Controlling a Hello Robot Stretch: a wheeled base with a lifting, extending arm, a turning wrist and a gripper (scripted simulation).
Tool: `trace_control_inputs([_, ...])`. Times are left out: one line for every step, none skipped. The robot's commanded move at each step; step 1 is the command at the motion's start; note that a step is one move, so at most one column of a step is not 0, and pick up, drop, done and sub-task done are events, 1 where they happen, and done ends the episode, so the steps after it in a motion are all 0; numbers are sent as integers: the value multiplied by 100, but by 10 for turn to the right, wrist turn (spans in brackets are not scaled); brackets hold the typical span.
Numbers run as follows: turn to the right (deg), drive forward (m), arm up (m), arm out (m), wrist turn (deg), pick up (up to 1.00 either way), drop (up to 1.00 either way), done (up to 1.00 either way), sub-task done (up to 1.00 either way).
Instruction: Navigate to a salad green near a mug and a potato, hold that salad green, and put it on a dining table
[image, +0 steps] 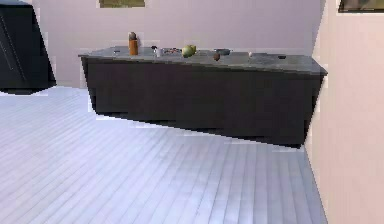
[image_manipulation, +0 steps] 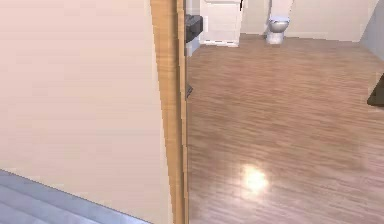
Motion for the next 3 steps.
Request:
trace_control_inputs([150,0,0,0,0,0,0,0,0])
trace_control_inputs([0,100,0,0,0,0,0,0,0])
trace_control_inputs([60,0,0,0,0,0,0,0,0])
